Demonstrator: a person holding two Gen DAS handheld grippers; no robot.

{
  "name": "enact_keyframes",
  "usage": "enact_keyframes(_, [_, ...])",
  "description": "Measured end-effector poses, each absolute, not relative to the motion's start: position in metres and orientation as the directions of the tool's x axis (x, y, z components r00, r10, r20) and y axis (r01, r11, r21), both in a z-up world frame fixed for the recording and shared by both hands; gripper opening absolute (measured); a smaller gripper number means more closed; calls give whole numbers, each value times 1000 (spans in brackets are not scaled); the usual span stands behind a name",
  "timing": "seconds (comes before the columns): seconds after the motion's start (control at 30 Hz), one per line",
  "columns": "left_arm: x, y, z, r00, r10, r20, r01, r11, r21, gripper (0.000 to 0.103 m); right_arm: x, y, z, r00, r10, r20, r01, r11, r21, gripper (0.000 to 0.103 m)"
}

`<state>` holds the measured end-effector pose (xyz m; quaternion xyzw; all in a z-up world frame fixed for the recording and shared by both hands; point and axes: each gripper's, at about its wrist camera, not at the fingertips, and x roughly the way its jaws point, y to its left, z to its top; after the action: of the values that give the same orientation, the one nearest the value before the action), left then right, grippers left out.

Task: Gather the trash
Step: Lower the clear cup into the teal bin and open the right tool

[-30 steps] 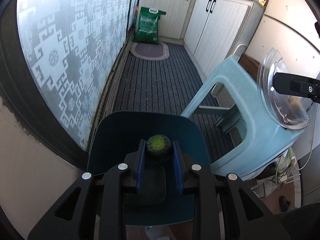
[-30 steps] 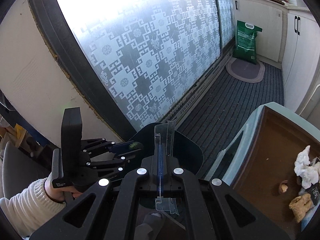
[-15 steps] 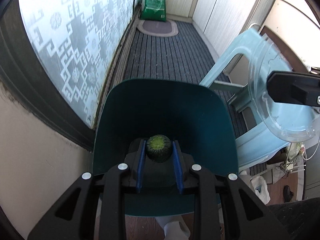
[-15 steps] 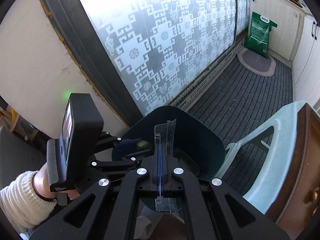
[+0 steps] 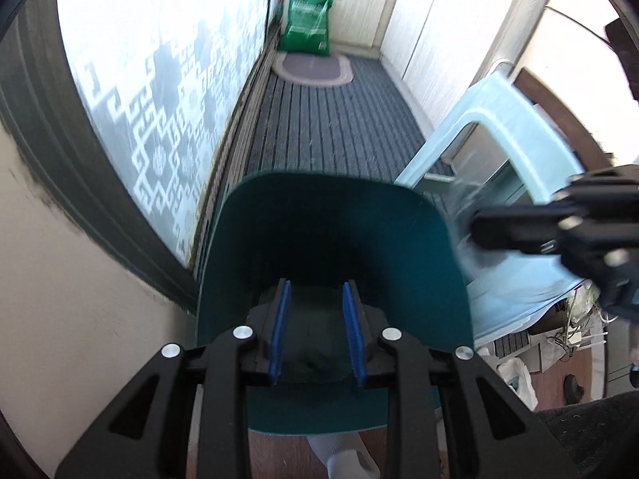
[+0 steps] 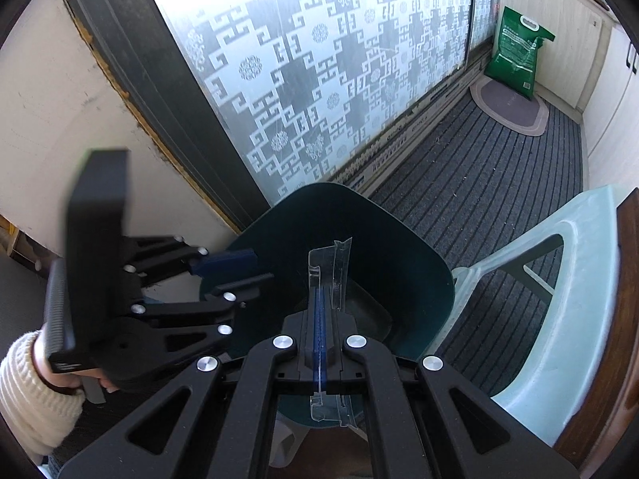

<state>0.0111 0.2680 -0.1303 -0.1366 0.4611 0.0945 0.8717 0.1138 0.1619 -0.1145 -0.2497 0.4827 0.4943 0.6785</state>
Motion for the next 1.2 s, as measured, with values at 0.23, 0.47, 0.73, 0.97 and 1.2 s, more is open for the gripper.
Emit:
enact_keyframes(0.23, [-3, 266, -94, 687, 106, -719, -291, 947, -137, 19, 111, 164, -130, 43, 396, -917, -918, 379, 120, 0])
enact_keyframes(0.47, [-17, 264, -57, 802, 151, -578, -287, 946, -152, 14, 107, 168, -148, 29, 359, -933, -924, 366, 113, 0])
enact_keyframes(0.73, [-30, 256, -26, 865, 165, -473, -278, 944, -178, 14, 97, 173, -171, 11, 313, -950, -933, 346, 104, 0])
enact_keyframes(0.97, [-39, 253, -12, 891, 161, -424, -272, 938, -216, 13, 102, 173, -181, -27, 299, -954, -919, 368, 141, 11])
enact_keyframes(1.2, [-43, 253, -6, 899, 164, -407, -276, 932, -234, 13, 104, 170, -172, -13, 329, -944, -915, 376, 143, 43])
